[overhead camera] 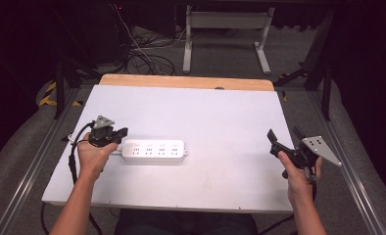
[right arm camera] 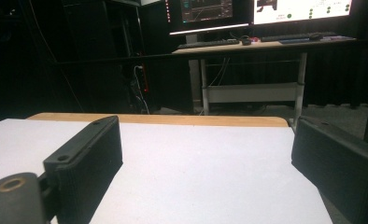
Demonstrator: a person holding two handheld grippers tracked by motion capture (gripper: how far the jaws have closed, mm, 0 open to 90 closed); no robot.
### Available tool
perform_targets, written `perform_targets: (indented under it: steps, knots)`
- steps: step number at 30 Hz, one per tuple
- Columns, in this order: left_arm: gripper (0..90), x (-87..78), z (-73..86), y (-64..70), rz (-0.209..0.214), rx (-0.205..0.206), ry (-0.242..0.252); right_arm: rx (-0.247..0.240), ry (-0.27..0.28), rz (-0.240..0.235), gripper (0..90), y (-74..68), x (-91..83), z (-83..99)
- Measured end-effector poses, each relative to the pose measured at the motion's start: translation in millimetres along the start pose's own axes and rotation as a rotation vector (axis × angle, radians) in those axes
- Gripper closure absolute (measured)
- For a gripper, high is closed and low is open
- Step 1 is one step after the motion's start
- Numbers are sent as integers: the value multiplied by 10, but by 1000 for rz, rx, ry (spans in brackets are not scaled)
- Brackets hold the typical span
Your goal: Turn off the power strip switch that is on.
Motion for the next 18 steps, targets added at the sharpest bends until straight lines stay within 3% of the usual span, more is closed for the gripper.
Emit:
perform_targets:
  steps: [1,2,3,4,5,6,9,11,12,14,17,18]
  knots:
    - [900,-89,-35,27,4,23,78,0,0,0,93,1,-1,-1]
    - [900,-138,-53,32,4,32,119,1,0,2,93,3,-2,-1]
    - [900,-138,-53,32,4,32,119,1,0,2,93,3,-2,-1]
    - [900,-243,-83,42,-2,36,206,3,1,2,93,7,-4,-2]
    - [900,-243,-83,42,-2,36,206,3,1,2,93,7,-4,-2]
    - [900,-364,-101,40,-6,45,298,2,4,2,93,11,-7,-5]
    - [900,-547,-107,13,-30,51,428,2,4,2,93,12,-9,-5]
    - [900,-654,-87,9,-63,54,489,-1,5,1,93,7,-8,-6]
    - [900,-654,-87,9,-63,54,489,-2,5,0,93,4,-8,-6]
    - [900,-742,-41,15,-102,52,532,-5,6,-3,93,-4,-9,-8]
    - [900,-838,49,45,-171,46,563,-3,6,-6,94,-4,-16,-14]
    - [900,-895,102,68,-221,35,575,-3,6,-3,94,-2,-20,-16]
Point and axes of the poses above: each handheld gripper's, and its own axes: x roughly forward along the jaws, z roughly out of its underside, y roughly to its right, the point moved 3 cm from there along x, roughly forward along the jaws, and after that the axes turned 10 degrees about z, right-handed, at the moved point
